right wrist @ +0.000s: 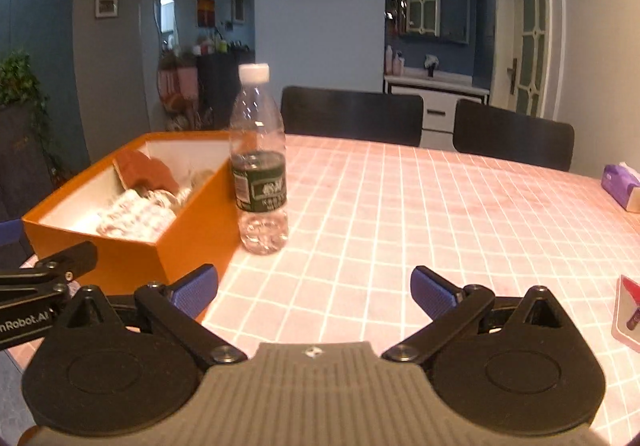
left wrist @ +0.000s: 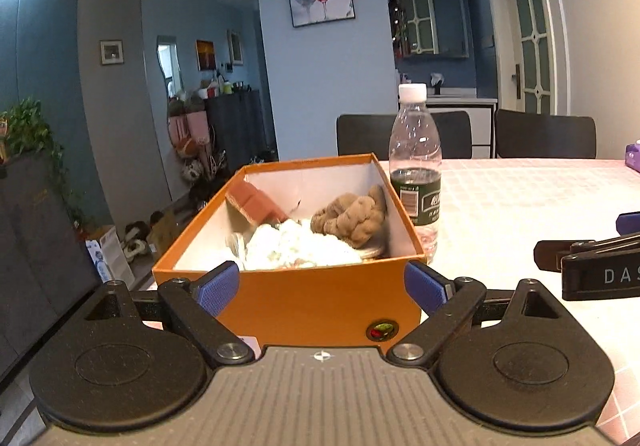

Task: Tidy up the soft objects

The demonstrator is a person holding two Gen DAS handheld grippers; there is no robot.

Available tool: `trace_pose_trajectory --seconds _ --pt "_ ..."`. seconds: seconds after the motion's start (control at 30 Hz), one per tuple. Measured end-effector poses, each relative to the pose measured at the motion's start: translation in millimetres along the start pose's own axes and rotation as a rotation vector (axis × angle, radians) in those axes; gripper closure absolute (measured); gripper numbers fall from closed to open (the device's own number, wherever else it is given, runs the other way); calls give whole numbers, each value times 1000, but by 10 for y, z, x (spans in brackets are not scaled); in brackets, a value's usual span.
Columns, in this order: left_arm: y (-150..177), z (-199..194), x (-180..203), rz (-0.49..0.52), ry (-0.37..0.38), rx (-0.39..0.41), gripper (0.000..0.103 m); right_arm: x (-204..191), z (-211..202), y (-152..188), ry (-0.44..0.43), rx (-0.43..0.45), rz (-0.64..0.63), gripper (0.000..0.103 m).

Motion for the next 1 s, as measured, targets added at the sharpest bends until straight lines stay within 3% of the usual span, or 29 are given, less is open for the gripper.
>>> trace_pose_trajectory --seconds 1.0 --pt "82 101 107 19 24 -23 0 -22 59 -40 30 7 -11 3"
Point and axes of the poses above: each gripper's, at about its wrist camera, not at the fingertips, and z roughly the way its jaws point, x to its right, y to its underside, the point moved 6 cm from there along z, roughly the way its jaws point, and after that the axes turned 10 degrees about y, right-handed, at the moved point
